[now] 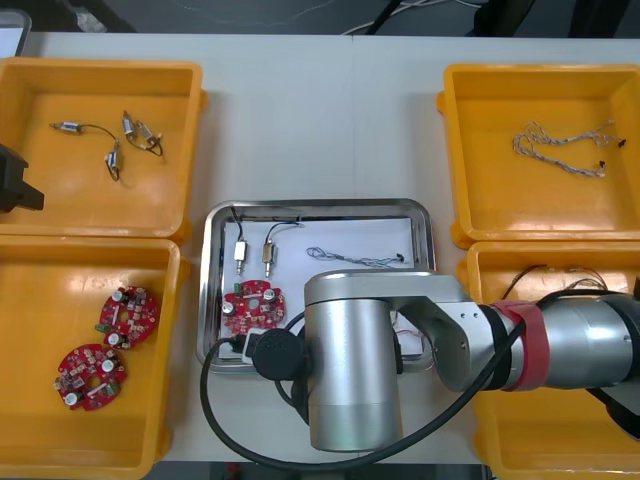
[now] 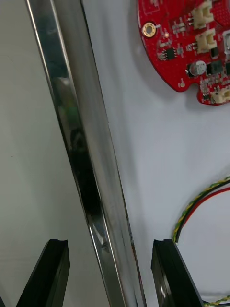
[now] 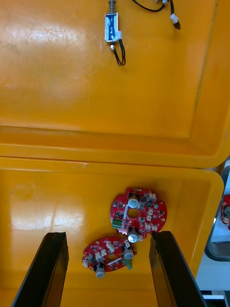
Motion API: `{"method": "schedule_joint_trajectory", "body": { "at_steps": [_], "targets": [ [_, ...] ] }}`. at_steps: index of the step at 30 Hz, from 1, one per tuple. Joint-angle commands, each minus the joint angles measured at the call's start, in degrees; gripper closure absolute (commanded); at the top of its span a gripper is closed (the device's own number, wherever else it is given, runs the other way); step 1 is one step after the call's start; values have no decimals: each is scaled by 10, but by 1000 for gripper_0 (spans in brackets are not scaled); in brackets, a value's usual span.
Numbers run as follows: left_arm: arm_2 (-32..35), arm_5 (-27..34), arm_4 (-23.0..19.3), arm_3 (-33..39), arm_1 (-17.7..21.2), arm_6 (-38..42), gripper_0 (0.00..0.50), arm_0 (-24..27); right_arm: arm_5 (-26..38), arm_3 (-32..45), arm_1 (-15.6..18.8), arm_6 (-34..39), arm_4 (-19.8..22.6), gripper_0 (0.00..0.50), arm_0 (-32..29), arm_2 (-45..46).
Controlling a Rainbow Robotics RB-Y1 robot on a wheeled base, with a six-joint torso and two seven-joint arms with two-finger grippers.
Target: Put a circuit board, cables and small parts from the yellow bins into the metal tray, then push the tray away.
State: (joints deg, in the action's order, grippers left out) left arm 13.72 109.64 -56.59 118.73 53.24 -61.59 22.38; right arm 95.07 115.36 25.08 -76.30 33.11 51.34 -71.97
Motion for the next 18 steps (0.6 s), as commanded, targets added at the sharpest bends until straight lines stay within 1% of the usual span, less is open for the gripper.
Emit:
{"method": "schedule_joint_trajectory", "body": {
  "at_steps": [1,11,18],
  "targets": [
    [17,4,5,15,26,-51,0,-9,-6,-5,-24,-20,1,0,18,-15],
    [17,4,5,15,26,-51,0,-9,-6,-8,-20,-31,6,0,17,-16],
    [17,4,5,15,26,-51,0,-9,-11,-36,-29,-39,9,0,17,-19]
  ]
}}
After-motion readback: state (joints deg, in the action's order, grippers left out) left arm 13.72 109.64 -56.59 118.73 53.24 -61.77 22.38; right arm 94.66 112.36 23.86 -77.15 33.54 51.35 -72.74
